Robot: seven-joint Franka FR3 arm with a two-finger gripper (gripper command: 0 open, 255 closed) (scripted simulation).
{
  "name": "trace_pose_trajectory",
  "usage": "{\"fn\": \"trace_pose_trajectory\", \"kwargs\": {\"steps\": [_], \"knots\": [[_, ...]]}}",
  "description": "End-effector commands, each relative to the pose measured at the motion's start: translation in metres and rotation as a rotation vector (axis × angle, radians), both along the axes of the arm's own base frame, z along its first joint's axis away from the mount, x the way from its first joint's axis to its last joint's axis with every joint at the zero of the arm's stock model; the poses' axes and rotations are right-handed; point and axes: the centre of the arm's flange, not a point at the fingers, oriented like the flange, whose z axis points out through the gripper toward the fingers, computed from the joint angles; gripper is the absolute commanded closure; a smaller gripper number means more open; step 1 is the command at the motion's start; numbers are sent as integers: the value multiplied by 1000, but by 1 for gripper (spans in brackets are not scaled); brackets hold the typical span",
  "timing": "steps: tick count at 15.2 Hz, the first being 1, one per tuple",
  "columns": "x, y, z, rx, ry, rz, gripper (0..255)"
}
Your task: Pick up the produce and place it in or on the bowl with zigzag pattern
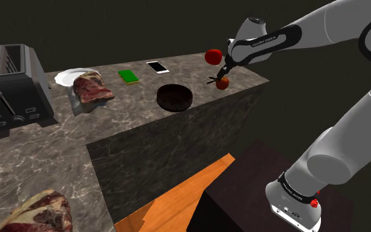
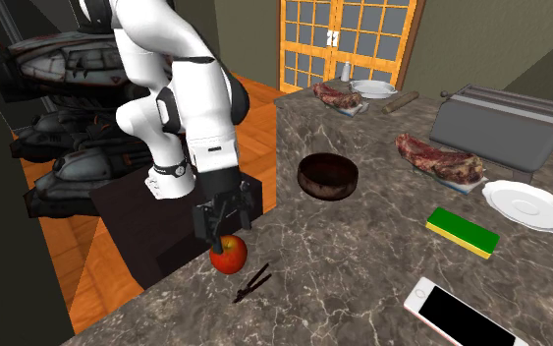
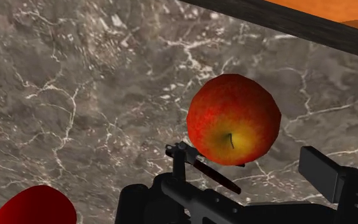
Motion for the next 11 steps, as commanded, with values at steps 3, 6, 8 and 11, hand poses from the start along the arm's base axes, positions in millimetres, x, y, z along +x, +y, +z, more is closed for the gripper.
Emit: {"fn": "trace_pose_trajectory", "kwargs": {"steps": [3, 6, 8, 11], "knots": [[9, -4, -20, -1, -2, 1, 0], [11, -6, -28, -1, -2, 1, 0], [11, -6, -28, -1, -2, 1, 0], [11, -6, -28, -1, -2, 1, 0]]}}
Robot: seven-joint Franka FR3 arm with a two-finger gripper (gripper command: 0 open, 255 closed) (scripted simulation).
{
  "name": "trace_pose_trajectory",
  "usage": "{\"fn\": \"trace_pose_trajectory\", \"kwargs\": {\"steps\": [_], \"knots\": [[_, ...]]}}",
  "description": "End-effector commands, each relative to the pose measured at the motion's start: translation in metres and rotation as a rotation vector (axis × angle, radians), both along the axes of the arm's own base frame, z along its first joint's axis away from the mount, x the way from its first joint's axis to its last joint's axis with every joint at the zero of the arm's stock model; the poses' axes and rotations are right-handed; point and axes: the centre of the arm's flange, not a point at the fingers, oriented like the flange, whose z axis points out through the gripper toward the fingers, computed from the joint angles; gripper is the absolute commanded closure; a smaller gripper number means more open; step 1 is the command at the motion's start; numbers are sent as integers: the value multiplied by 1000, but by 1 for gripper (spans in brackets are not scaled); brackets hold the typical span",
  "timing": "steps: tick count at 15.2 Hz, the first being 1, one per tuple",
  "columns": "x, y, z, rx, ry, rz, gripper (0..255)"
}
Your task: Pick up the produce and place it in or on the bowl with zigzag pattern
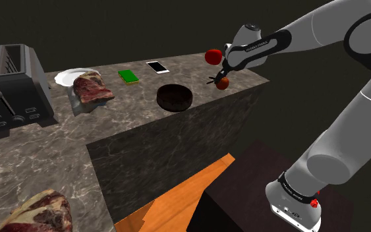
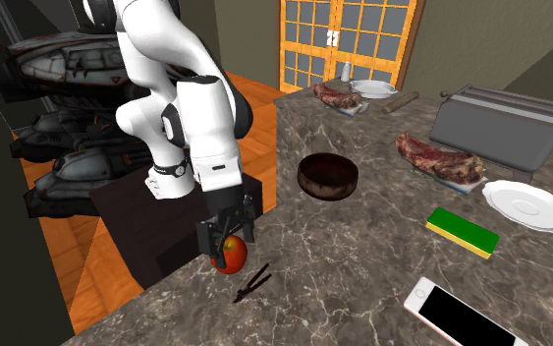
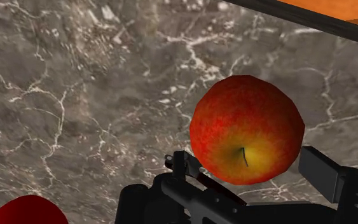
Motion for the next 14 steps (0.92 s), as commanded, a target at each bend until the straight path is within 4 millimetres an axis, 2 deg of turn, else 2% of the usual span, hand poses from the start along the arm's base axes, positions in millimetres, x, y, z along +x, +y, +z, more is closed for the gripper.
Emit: {"fn": "trace_pose_trajectory", "kwargs": {"steps": [1, 2, 11, 14], "knots": [[0, 0, 0, 0, 0, 0, 0], [0, 0, 0, 0, 0, 0, 255], [0, 0, 0, 0, 0, 0, 255], [0, 0, 16, 0, 0, 0, 255]]}}
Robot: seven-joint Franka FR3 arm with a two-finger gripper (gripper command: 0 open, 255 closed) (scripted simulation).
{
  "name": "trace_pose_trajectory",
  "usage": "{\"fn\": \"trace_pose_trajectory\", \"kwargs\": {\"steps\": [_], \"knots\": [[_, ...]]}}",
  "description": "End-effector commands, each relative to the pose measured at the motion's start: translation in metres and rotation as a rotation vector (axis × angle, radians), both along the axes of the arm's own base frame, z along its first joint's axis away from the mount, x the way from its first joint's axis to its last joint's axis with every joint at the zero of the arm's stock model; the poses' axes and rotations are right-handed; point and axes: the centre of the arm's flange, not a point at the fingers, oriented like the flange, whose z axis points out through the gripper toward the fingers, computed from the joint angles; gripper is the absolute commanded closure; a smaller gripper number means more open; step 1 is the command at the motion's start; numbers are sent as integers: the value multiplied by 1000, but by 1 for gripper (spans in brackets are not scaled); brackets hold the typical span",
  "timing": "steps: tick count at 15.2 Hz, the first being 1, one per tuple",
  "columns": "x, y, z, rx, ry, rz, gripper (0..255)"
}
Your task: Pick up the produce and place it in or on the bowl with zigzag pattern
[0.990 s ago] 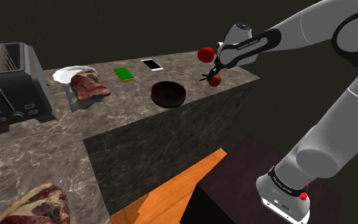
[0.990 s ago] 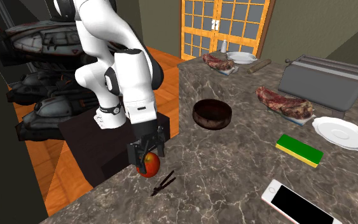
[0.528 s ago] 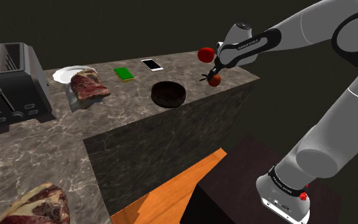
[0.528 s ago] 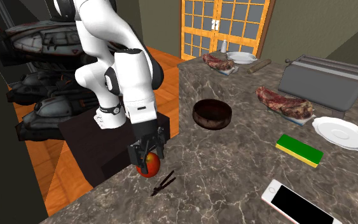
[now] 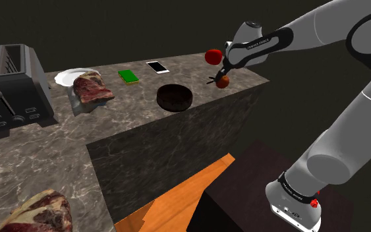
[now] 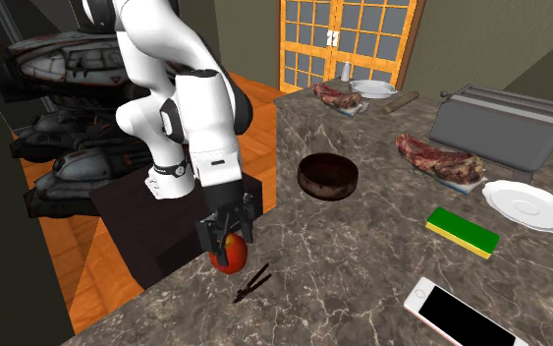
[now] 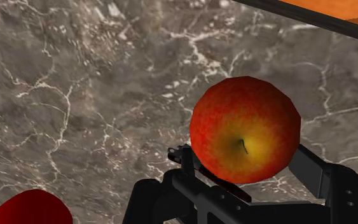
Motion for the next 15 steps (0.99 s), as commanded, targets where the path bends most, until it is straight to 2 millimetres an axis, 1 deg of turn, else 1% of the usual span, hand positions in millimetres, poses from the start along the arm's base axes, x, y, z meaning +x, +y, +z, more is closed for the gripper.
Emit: {"fn": "trace_pose_trajectory", "kwargs": {"steps": [1, 15], "knots": [[-1, 0, 11, 0, 0, 0, 255], [-1, 0, 85, 0, 0, 0, 255]]}}
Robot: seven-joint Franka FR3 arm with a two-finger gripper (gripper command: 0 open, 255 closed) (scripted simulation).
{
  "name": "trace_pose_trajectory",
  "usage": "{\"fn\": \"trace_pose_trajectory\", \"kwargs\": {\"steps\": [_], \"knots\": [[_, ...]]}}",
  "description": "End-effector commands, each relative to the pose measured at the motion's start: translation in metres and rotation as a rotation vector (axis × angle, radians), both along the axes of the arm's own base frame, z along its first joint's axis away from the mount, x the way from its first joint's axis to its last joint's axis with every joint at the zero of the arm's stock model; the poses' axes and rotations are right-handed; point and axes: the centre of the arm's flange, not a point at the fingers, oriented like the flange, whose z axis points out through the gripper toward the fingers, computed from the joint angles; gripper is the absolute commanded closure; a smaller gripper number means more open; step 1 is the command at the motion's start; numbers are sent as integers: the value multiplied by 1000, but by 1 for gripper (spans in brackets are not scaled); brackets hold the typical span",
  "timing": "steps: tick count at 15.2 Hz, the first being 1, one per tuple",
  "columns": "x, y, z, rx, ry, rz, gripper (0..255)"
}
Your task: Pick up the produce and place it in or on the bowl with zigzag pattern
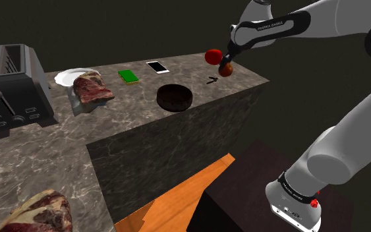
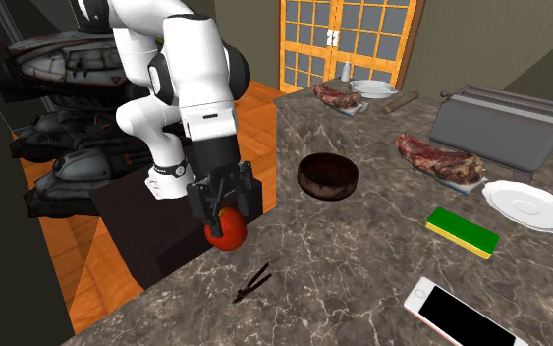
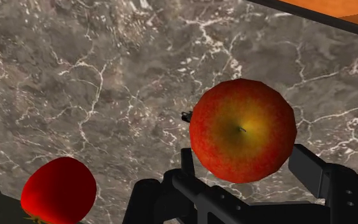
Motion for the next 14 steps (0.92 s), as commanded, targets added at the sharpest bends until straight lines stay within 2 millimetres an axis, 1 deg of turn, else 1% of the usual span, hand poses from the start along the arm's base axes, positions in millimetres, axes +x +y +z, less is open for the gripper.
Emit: {"fn": "trace_pose_trajectory", "kwargs": {"steps": [1, 11, 14], "knots": [[1, 0, 11, 0, 0, 0, 255], [1, 0, 63, 0, 0, 0, 255], [4, 40, 64, 0, 0, 0, 255]]}}
